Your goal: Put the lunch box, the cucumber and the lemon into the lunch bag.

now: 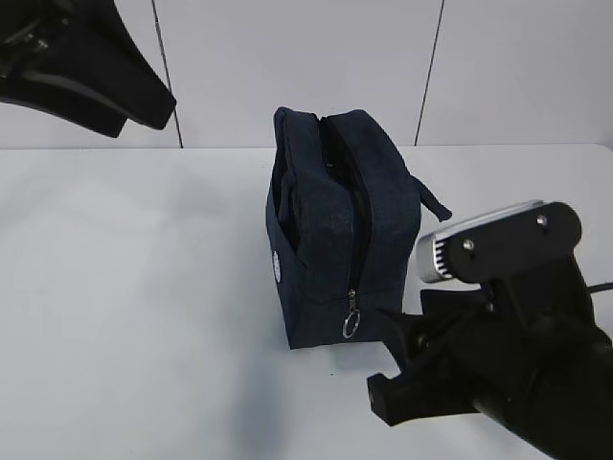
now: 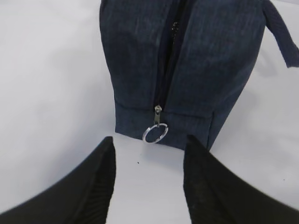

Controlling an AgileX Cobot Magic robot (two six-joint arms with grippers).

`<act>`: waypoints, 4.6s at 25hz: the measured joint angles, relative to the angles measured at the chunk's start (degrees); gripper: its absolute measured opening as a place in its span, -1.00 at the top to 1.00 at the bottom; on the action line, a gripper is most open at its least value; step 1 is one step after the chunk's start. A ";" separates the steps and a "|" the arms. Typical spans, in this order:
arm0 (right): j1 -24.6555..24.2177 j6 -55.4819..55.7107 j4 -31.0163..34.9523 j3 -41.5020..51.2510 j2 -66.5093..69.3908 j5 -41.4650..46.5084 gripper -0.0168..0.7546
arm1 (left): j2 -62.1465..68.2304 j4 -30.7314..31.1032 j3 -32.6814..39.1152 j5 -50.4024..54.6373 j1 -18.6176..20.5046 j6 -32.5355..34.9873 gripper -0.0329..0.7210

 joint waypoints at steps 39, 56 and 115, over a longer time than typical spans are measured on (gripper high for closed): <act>0.05 10.27 -5.95 -2.42 14.36 0.81 0.01 | 0.00 3.11 0.00 -3.89 6.23 -0.09 -0.18; 9.02 14.98 -5.95 -2.31 17.01 18.15 0.01 | 0.00 5.28 0.00 -6.99 6.23 -0.09 -0.17; 3.46 22.68 -6.09 -9.39 29.51 13.28 -0.30 | 3.08 12.08 0.00 -8.05 6.23 -0.09 -0.10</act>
